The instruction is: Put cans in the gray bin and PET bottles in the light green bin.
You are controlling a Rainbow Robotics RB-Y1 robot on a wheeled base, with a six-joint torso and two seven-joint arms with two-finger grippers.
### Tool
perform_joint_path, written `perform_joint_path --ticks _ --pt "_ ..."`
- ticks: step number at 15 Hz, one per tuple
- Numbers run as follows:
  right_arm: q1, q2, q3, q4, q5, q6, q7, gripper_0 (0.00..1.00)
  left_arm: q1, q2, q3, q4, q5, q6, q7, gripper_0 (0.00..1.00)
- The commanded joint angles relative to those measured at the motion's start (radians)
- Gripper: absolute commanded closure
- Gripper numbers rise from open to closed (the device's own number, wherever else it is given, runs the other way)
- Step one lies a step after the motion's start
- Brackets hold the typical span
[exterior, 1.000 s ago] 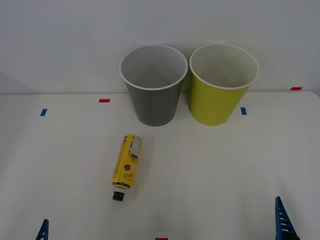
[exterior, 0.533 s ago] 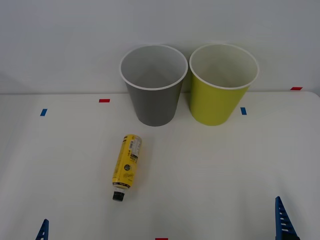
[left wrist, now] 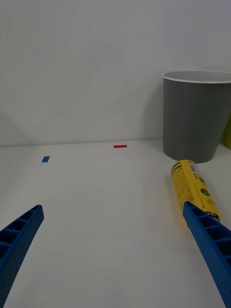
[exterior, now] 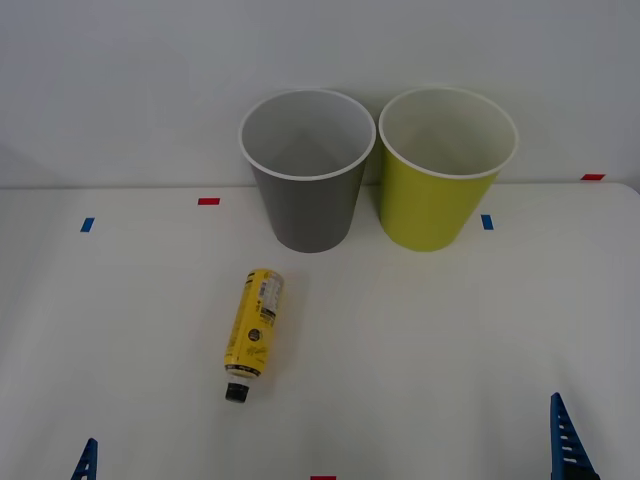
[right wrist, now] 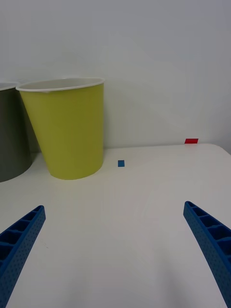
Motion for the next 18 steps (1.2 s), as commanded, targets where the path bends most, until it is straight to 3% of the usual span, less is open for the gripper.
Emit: perform_joint_path --ticks 1,18 --pt "0.000 0.000 0.000 0.000 0.000 0.000 0.000 0.00 0.000 0.000 0.000 0.000 0.000 0.000 0.000 0.00" --pt "0.000 0.000 0.000 0.000 0.000 0.000 0.000 0.00 0.000 0.000 0.000 0.000 0.000 0.000 0.000 0.00"
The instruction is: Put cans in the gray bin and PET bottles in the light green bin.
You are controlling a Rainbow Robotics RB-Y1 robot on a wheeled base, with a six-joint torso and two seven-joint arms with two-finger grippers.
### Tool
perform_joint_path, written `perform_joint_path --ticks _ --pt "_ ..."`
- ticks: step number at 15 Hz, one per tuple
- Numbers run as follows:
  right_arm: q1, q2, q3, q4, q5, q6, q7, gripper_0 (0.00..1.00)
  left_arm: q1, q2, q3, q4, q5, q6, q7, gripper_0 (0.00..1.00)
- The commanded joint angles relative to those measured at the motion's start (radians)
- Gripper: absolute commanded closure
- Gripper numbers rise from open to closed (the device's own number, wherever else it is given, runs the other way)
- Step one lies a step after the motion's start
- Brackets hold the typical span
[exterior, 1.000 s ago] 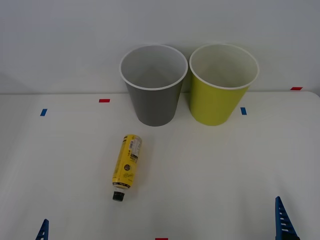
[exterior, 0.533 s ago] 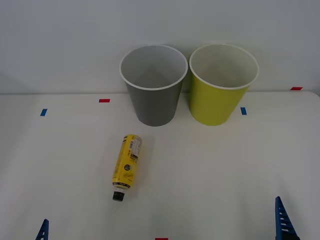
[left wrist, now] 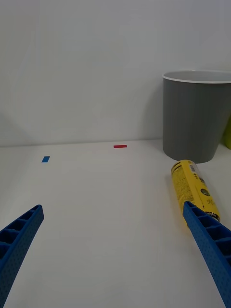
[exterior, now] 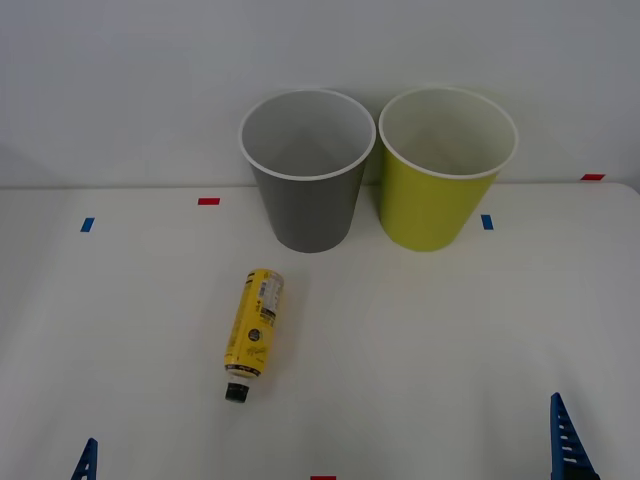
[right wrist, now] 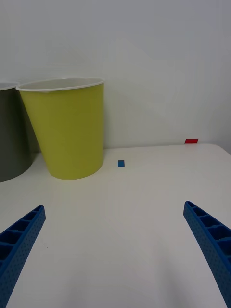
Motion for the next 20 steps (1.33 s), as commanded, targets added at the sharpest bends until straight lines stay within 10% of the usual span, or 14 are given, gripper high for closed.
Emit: perform_joint_path --ticks 1,20 --pt "0.000 0.000 0.000 0.000 0.000 0.000 0.000 0.00 0.000 0.000 0.000 0.000 0.000 0.000 0.000 0.00" --pt "0.000 0.000 0.000 0.000 0.000 0.000 0.000 0.00 0.000 0.000 0.000 0.000 0.000 0.000 0.000 0.00"
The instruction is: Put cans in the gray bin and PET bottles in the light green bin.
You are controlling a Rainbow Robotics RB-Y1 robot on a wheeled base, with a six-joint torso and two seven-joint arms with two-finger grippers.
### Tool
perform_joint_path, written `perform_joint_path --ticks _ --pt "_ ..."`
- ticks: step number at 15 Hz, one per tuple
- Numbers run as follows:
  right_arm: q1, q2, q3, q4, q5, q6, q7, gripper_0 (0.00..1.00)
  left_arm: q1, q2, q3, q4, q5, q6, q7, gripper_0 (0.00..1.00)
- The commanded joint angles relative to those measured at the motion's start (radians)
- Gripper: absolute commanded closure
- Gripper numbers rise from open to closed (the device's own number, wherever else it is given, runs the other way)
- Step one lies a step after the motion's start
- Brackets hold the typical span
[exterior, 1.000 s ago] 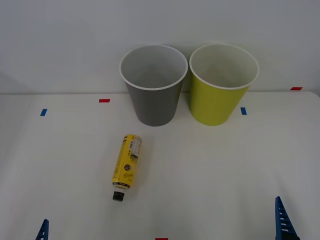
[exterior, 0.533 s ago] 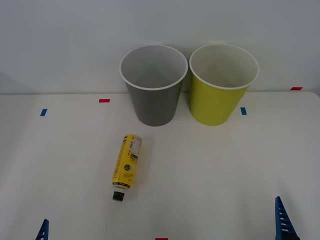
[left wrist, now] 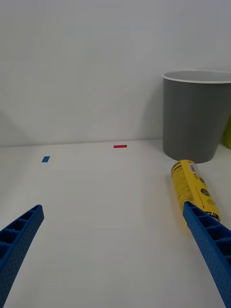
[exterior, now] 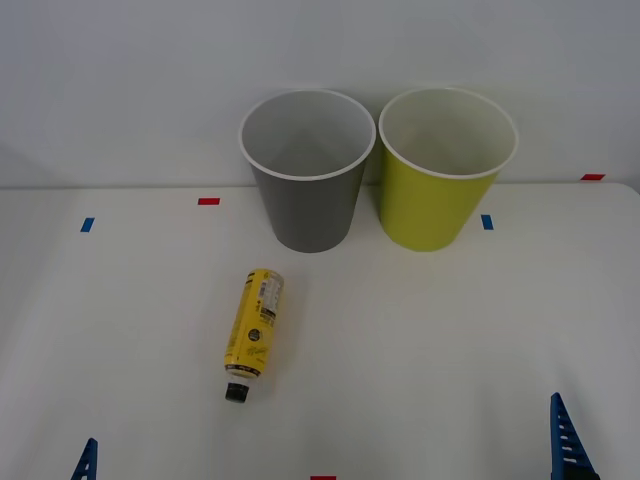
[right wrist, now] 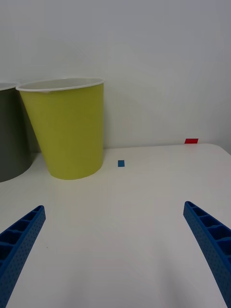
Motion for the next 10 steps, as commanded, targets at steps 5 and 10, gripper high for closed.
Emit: perform_joint_path --ticks 5,10 --pt "0.000 0.000 0.000 0.000 0.000 0.000 0.000 0.00 -0.011 0.029 -0.029 0.043 0.003 0.017 0.002 0.00" --pt "0.000 0.000 0.000 0.000 0.000 0.000 0.000 0.00 -0.066 0.124 -0.017 0.043 0.018 0.026 0.003 0.00"
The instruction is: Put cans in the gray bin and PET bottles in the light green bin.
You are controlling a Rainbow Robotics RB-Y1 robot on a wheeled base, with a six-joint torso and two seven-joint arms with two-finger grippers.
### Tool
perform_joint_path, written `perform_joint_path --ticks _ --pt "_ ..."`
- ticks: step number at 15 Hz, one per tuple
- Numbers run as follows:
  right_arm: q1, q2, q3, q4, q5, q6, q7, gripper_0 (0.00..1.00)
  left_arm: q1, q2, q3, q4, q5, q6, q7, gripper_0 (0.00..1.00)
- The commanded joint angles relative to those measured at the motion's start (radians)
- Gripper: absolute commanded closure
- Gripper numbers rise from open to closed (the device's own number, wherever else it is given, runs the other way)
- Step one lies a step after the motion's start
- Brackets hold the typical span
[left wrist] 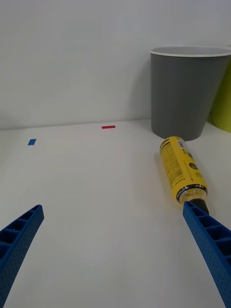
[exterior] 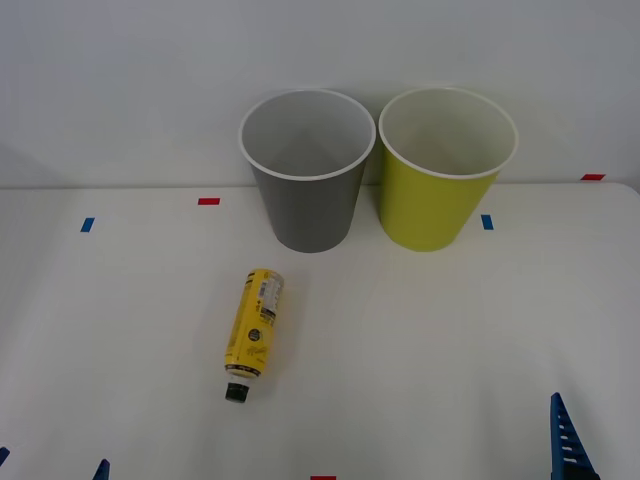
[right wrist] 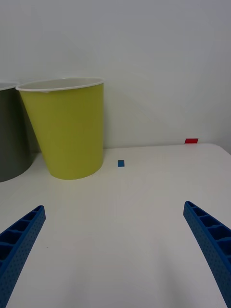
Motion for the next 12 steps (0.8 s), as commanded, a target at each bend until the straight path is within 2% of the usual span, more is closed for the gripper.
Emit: perform_joint_path --ticks 1,5,12 --pt "0.000 0.000 0.000 0.000 0.000 0.000 0.000 0.00 -0.076 0.066 0.009 0.000 0.016 0.037 0.000 0.00" --pt "0.000 0.000 0.000 0.000 0.000 0.000 0.000 0.00 -0.169 0.162 0.021 0.000 0.039 0.126 0.002 0.00" --pt "0.000 0.000 0.000 0.000 0.000 0.000 0.000 0.00 -0.283 0.211 0.021 -0.089 0.068 0.366 0.011 0.00"
